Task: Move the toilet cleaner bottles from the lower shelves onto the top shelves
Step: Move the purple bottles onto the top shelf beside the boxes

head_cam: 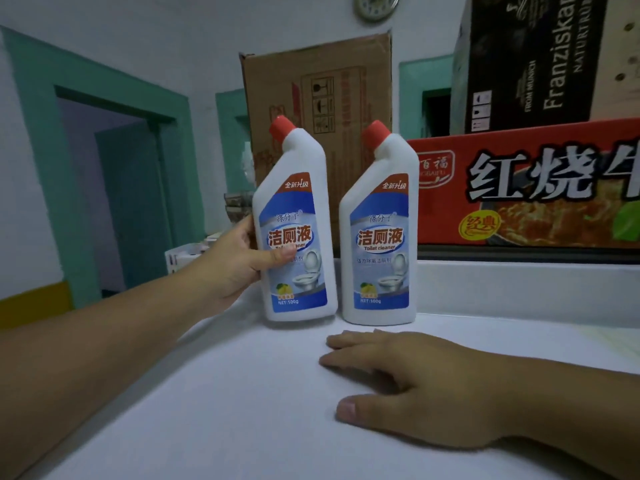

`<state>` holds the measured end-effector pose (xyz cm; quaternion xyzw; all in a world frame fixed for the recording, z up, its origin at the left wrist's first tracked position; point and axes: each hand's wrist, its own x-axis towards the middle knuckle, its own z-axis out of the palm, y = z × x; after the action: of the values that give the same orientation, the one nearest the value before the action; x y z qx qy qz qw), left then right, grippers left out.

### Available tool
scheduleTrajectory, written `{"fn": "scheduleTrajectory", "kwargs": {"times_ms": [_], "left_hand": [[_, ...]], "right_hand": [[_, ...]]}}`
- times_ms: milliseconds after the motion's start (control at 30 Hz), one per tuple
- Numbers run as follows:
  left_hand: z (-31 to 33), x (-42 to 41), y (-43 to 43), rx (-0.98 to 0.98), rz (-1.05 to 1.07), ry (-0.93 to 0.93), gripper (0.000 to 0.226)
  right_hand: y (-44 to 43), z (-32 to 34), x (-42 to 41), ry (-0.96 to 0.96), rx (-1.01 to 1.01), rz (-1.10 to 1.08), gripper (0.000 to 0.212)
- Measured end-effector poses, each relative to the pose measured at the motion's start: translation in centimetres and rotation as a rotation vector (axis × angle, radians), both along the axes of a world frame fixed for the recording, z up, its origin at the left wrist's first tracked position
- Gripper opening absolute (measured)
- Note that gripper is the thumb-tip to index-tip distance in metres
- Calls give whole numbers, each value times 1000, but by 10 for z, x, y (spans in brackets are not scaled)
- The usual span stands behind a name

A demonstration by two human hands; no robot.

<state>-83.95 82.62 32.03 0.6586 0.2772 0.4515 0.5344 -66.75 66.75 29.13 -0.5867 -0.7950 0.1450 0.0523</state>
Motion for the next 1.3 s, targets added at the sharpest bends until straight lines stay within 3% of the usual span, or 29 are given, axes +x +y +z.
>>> {"fn": "scheduleTrajectory", "kwargs": {"times_ms": [300,433,633,933,1133,1200,1300], "left_hand": [[-17,7,23,31,7,-14,56],[-11,0,16,106,23,179,63],[-9,-16,9,268,98,448,48],[-18,-2,14,334,219,476,56],[-21,-3,-3,343,450,534,85],[-13,-5,-10,364,494,482,77],[8,0,-43,548,401,394,42]], "right_hand": [[2,0,-3,39,29,-76,52],[-1,-3,-3,42,66,-96,50],[-3,-5,-5,38,94,-110,48],[-6,-7,-8,6,155,-115,45],[-13,0,-17,-243,210,-84,47],[-19,3,-21,-381,245,-109,49],[-36,5,-21,-459,264,-270,50]]}}
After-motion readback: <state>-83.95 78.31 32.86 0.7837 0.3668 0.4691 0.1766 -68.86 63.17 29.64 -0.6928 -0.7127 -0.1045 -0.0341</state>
